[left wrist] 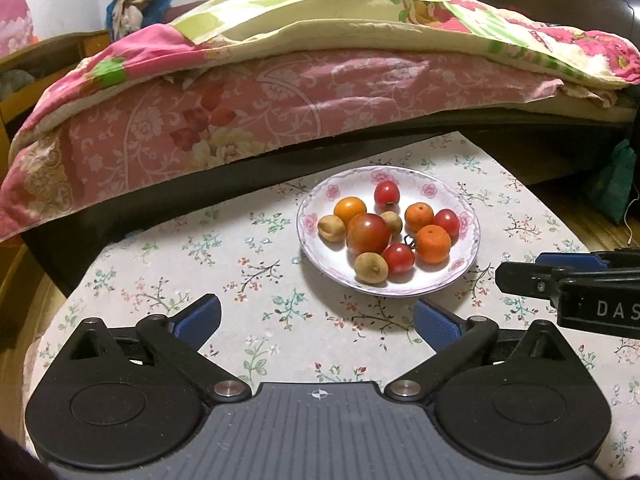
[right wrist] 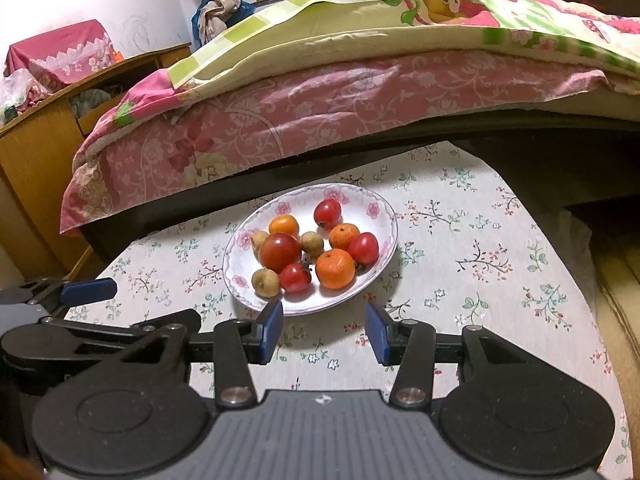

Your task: Organize fruits

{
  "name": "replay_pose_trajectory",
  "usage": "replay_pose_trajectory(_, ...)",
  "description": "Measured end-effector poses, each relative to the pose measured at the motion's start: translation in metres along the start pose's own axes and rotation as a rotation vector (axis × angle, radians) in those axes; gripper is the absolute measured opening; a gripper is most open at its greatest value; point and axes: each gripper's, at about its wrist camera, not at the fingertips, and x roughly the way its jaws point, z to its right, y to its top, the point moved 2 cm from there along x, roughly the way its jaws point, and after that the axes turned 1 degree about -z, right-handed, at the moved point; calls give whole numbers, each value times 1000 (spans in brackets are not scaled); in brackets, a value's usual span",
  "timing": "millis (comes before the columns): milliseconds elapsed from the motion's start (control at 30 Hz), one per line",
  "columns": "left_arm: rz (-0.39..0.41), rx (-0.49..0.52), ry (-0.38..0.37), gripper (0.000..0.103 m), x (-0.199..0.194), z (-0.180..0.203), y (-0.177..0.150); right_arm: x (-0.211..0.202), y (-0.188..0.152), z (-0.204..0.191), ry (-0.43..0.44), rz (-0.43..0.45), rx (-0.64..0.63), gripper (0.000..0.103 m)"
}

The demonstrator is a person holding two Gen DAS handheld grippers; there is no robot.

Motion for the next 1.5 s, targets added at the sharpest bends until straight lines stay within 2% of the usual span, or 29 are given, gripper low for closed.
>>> replay_pose_trajectory(400,-2,-4,23,103,-12,0,-6,-6,-10,-6,-2,-7,1,43)
replay_pose_trajectory(700,-42,-62,19,103,-22,-4,-30,-22,-28,-12,-5,-24,16,43)
replay_pose_trajectory(1000,-65,-46,48,103,-35,-1,-50,-34,-52,-25,-15,-65,5,44)
replay_pose_trajectory(1500,-82,-20,28,103,-60,6,-70,-58,-80,-33,-20,-92,25,44)
